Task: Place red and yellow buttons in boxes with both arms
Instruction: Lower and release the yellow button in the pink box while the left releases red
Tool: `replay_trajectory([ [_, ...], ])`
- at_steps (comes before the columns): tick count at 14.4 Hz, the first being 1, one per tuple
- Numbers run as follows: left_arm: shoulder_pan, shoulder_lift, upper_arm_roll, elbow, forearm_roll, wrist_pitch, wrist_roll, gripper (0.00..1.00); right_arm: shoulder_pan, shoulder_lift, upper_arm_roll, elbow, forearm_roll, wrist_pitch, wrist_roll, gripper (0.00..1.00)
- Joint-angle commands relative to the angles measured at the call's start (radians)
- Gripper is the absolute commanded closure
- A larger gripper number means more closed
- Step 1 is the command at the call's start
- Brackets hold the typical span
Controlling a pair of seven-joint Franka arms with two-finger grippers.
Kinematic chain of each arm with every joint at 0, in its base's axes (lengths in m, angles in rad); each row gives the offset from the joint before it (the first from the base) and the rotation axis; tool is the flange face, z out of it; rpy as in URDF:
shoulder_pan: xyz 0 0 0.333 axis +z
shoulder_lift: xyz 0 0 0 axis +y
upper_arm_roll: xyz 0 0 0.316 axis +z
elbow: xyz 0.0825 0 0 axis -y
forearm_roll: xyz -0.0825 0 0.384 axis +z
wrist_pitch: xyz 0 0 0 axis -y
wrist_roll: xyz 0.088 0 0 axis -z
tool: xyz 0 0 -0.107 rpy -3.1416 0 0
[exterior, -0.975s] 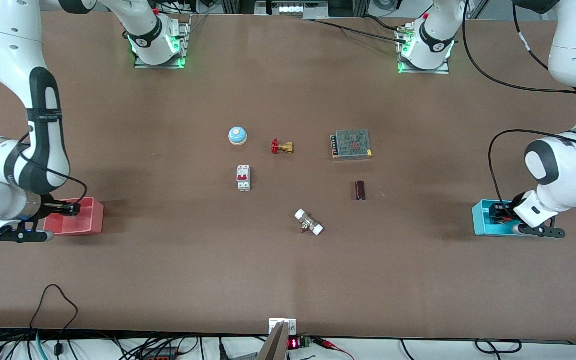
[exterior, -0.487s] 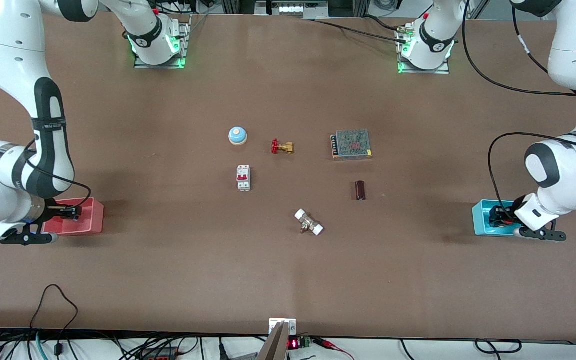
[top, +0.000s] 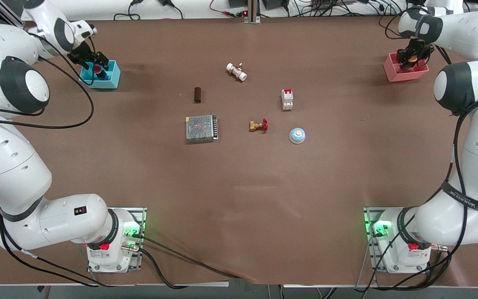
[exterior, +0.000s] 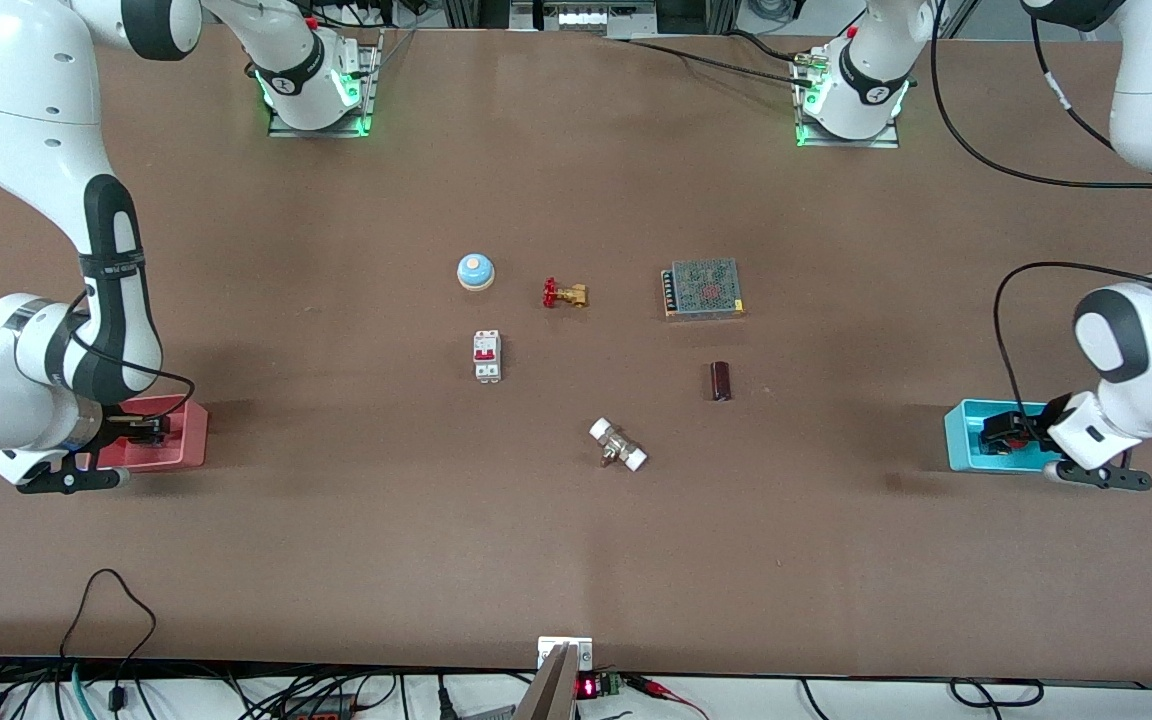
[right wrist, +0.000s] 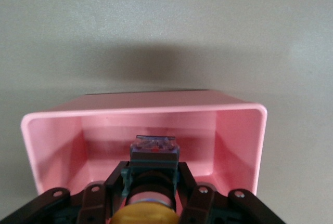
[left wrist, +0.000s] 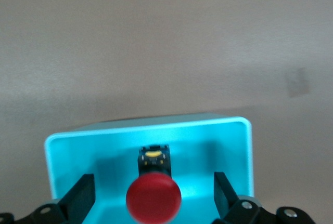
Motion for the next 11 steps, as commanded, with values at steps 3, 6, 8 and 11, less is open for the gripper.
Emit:
replay_trajectory([
  [3,0.012,-0.024,-0.009,0.217,-0.018,-0.33,-0.03,0.0,-0.012,0.031,0.008,0.001,0.074,0.031,-0.059,0.69],
  [6,0.005,-0.095,-0.019,0.217,-0.017,-0.434,-0.101,0.0,-0.012,0.026,0.008,0.002,0.082,0.035,-0.059,0.0],
  [8,-0.004,-0.15,-0.047,0.215,-0.017,-0.521,-0.162,0.0,-0.009,0.008,0.006,0.004,0.082,0.021,-0.063,0.0],
  [11,-0.009,-0.231,-0.122,0.2,-0.009,-0.606,-0.277,0.0,-0.015,-0.039,0.002,0.004,0.083,-0.027,-0.064,0.0],
])
